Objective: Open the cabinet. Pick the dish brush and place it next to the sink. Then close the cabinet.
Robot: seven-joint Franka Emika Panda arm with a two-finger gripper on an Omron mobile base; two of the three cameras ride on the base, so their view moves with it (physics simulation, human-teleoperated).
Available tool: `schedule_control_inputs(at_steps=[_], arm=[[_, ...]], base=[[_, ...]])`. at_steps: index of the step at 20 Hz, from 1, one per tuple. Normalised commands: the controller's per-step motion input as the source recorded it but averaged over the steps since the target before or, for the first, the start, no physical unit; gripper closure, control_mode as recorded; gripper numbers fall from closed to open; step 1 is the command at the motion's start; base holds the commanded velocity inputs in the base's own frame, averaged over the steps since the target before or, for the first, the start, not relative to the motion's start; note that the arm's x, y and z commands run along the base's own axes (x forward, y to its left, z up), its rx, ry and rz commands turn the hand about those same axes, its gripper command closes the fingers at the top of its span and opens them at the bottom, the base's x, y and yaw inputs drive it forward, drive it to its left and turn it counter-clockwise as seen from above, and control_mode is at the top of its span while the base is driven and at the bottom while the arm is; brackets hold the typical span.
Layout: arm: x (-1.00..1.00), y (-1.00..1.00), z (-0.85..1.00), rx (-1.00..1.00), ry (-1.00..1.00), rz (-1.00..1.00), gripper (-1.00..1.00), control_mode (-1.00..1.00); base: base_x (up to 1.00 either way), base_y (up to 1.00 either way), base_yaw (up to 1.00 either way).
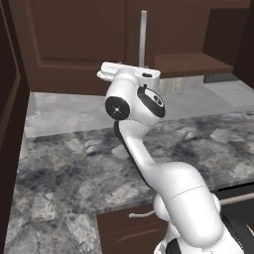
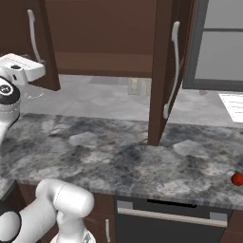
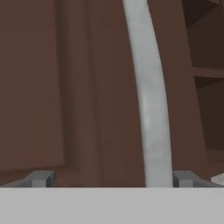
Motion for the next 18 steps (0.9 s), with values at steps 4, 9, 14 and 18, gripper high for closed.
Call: schedule_control_inputs(at_steps=[4, 9, 14, 18], arm=[[0.70, 0.00, 0.00, 0.00, 0.00, 0.01, -1.00, -1.00], [0.67, -0.01, 0.00, 0.00, 0.00, 0.03, -1.00, -1.00], [0.58, -0.02, 0.00, 0.00, 0.00, 0.04, -1.00, -1.00], [0.53, -0.08, 0.02, 0.00, 0.00, 0.04, -1.00, -1.00]], base=[[0.00, 0.00, 0.00], [0.00, 0.00, 0.00], [0.00, 0.00, 0.00], [0.00, 0.00, 0.00]])
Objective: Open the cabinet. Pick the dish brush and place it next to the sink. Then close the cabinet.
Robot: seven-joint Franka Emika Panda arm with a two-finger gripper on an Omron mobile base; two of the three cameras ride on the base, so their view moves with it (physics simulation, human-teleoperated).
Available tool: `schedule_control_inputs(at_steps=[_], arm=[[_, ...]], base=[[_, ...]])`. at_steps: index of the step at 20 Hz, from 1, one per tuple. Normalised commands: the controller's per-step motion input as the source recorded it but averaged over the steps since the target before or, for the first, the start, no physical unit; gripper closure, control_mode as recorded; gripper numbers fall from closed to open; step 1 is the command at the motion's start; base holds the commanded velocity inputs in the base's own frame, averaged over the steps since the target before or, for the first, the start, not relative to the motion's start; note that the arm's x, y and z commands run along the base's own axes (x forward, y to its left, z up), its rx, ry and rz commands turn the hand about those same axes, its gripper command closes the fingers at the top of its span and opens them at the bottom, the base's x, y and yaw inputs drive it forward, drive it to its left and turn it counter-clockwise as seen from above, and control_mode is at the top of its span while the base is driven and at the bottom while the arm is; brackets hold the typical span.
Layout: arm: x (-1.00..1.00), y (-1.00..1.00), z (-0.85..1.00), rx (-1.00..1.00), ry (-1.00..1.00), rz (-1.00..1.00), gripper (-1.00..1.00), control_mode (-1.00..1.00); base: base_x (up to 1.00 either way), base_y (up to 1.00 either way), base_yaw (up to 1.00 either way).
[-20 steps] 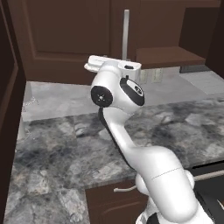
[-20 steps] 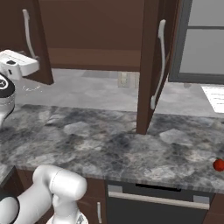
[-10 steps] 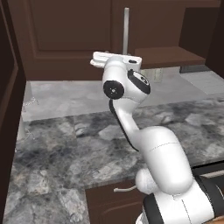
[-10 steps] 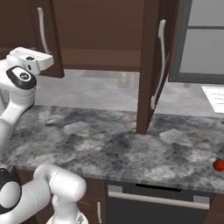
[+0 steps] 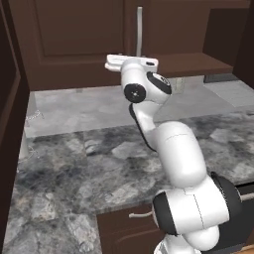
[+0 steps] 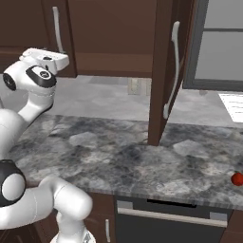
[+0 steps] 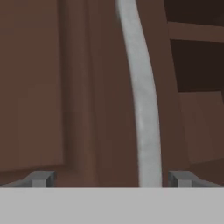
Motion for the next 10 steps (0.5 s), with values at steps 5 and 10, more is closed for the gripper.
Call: schedule_control_inputs(at_steps=[5, 10], arm=[[0.58, -0.12, 0.01, 0.00, 0.02, 0.05, -1.00, -1.00], [0.51, -0.10, 0.06, 0.00, 0.05, 0.03, -1.00, -1.00]], base=[[0.00, 0.00, 0.00], [0.00, 0.00, 0.00]])
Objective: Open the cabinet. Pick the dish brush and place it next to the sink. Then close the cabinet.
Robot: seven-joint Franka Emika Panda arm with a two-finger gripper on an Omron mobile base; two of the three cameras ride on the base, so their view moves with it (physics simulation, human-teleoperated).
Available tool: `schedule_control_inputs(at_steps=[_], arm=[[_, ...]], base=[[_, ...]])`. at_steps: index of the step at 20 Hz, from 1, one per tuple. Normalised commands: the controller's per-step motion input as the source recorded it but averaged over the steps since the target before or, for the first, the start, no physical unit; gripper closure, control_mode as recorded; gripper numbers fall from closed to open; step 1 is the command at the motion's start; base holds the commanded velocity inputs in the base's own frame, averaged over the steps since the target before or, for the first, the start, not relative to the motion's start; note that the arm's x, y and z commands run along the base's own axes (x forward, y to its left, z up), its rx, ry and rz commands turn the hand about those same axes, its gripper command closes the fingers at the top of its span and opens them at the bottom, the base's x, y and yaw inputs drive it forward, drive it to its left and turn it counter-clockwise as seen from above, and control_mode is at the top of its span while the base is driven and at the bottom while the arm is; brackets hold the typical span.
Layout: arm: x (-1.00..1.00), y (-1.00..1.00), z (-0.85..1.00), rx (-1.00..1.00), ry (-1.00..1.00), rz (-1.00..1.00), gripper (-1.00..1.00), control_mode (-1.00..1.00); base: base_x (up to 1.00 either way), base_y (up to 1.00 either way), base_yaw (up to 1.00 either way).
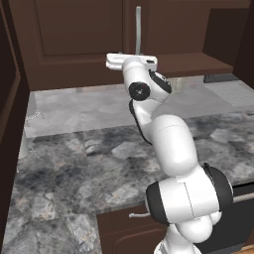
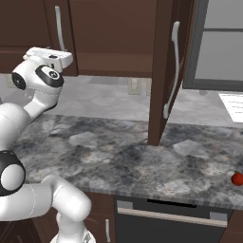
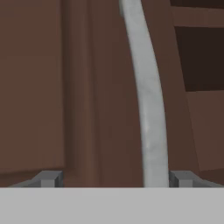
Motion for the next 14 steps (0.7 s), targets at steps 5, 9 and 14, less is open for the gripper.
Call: schedule_control_inputs(at_steps=[5, 9, 14], arm=[[0.26, -0.17, 0.06, 0.00, 0.06, 0.04, -1.00, -1.00], [-0.19, -0.44, 0.19, 0.00, 0.00, 0.04, -1.00, -1.00], [-0.47, -0.39, 0.32, 0.00, 0.01, 0.05, -1.00, -1.00]], base=[[0.00, 0.00, 0.00], [0.00, 0.00, 0.00], [0.00, 0.00, 0.00]])
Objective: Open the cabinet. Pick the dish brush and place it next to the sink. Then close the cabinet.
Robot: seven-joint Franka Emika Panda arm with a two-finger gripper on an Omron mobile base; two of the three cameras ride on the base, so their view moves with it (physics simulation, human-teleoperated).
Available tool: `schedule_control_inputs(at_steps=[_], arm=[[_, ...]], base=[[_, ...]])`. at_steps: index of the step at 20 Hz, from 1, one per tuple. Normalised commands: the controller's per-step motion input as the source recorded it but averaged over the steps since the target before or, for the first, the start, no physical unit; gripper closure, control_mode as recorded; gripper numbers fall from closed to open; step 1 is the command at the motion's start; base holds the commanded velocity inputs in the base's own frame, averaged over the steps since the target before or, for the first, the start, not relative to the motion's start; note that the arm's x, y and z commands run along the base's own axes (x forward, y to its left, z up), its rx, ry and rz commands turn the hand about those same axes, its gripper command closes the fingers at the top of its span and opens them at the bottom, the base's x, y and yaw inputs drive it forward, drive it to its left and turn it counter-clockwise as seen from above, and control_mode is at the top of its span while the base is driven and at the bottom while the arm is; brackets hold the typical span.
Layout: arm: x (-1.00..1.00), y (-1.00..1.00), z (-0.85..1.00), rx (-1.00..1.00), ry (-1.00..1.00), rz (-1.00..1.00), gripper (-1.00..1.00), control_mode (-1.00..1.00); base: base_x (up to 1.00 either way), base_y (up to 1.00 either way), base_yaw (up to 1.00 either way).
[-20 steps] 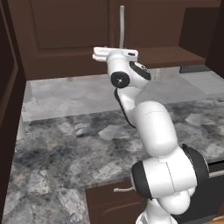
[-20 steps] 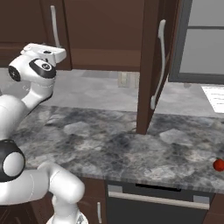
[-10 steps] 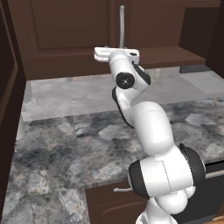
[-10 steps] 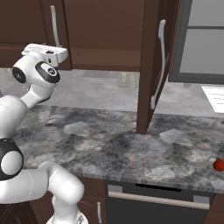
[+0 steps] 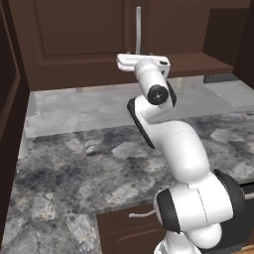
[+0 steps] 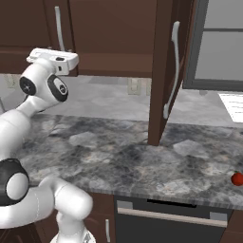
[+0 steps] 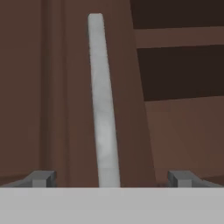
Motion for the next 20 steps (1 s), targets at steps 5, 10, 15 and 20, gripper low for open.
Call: schedule_control_inputs(at_steps=[5, 10, 15, 20], arm=[[-0.58, -0.32, 0.57, 0.00, 0.08, 0.08, -1.00, -1.00], [-0.79, -0.38, 0.72, 0.00, 0.15, 0.13, -1.00, -1.00], [-0.86, -0.56, 0.32, 0.00, 0.22, 0.10, -1.00, -1.00], [-0.71, -0.54, 0.02, 0.00, 0.29, 0.08, -1.00, -1.00]], base=[[0.00, 0.00, 0.00], [0.00, 0.00, 0.00], [0.00, 0.00, 0.00], [0.00, 0.00, 0.00]])
